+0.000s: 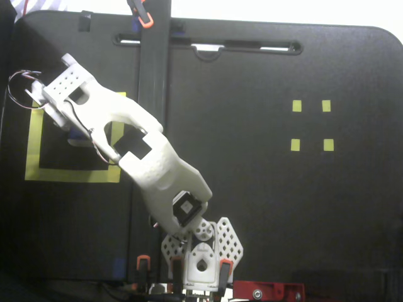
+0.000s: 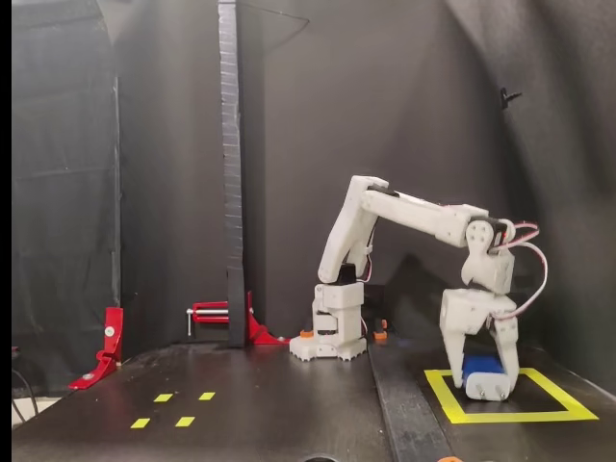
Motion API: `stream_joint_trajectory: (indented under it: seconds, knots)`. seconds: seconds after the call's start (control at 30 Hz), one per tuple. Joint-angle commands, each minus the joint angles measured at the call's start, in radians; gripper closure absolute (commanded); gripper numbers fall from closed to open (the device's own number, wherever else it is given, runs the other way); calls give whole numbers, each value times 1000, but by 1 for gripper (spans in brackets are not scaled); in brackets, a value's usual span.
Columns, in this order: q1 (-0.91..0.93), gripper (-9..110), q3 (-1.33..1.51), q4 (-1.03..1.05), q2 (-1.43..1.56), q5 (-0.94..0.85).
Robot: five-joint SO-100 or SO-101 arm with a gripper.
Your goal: Grasp the block and place it in the designated area.
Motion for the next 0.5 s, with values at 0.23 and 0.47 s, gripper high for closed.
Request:
stream_joint_trajectory:
  seconds: [0.23, 0.47]
  knots:
    - [0, 82, 0, -11, -18, 5]
    - [0, 74, 0, 8, -14, 0]
